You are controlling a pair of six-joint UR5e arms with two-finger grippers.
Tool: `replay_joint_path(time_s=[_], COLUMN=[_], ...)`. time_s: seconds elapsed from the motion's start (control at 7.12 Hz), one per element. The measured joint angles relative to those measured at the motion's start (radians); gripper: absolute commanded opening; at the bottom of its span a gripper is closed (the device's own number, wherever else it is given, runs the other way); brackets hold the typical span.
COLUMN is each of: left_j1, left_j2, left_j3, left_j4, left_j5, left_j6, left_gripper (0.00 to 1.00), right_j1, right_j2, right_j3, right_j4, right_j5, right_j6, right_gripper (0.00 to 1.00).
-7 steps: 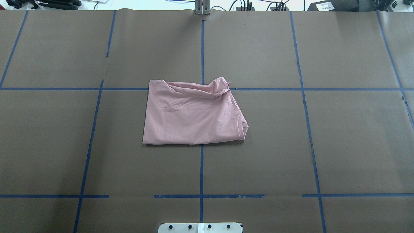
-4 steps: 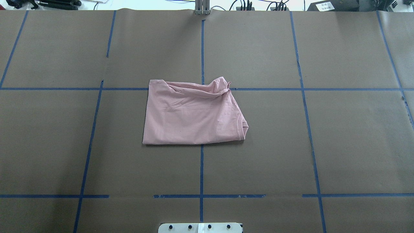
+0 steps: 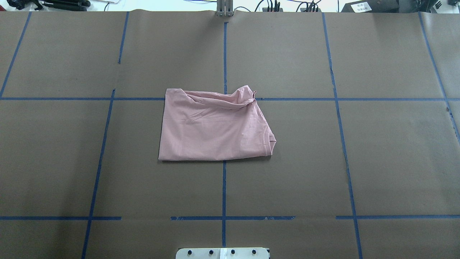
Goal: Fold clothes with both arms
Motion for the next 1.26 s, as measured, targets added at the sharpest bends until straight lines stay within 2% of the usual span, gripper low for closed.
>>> replay_joint_path(time_s=[1.26], left_j1=[0.000], left_j2=[0.000], left_j3=[-0.001], left_j4=[0.000], left_j5=[0.000], left_j6=[0.000], left_gripper=[1.00], right_j1=[0.000], right_j2=[-0.015], right_j3=[0.008], right_j4=[0.006], right_j5=[0.019], right_j6=[-0.006], right_gripper=[1.00])
